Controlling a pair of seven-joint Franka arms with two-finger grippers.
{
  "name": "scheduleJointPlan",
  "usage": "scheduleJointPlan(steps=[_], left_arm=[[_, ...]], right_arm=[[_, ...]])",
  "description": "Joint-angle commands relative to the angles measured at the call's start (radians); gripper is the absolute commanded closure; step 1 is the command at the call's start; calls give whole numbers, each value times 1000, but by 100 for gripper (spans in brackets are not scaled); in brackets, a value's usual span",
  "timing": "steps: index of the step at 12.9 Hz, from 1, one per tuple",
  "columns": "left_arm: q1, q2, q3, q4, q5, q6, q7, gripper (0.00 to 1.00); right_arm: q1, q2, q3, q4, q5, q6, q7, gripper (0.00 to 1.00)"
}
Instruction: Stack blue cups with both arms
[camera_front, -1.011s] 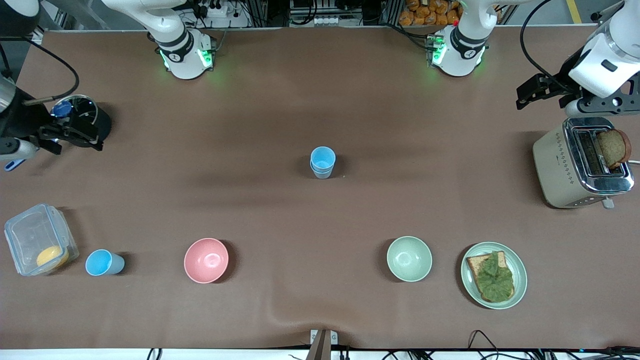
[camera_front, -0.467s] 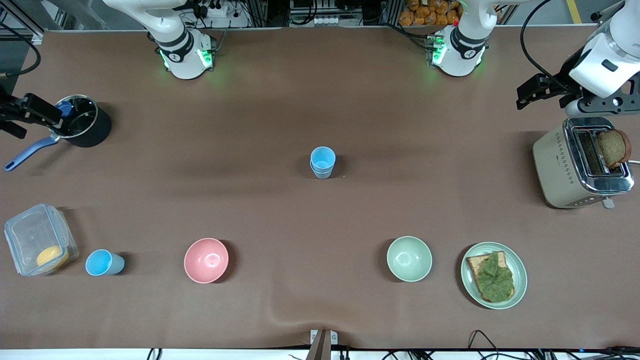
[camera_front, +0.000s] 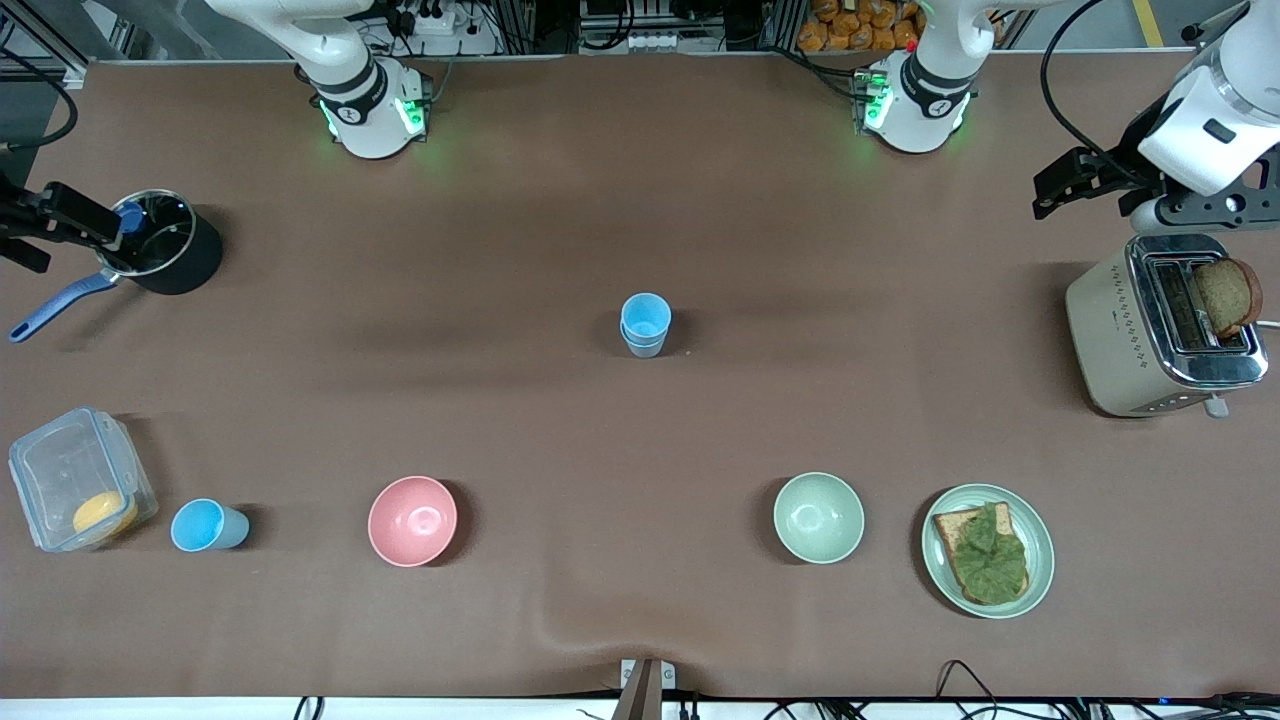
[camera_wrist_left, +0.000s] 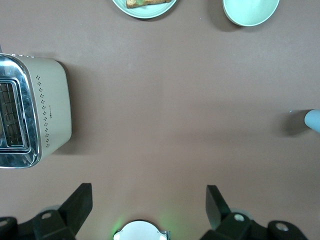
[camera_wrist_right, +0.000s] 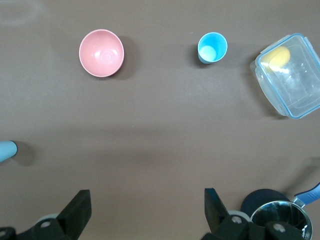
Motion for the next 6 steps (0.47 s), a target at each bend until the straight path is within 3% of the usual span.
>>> scheduleJointPlan(steps=[1, 6], left_arm=[[4, 0, -4, 15, 17, -19, -5, 0], [5, 0, -4, 15, 15, -19, -5, 0]], right_arm=[[-14, -39, 15, -55, -28, -1, -4, 0], [-15, -40, 15, -59, -28, 1, -4, 0]])
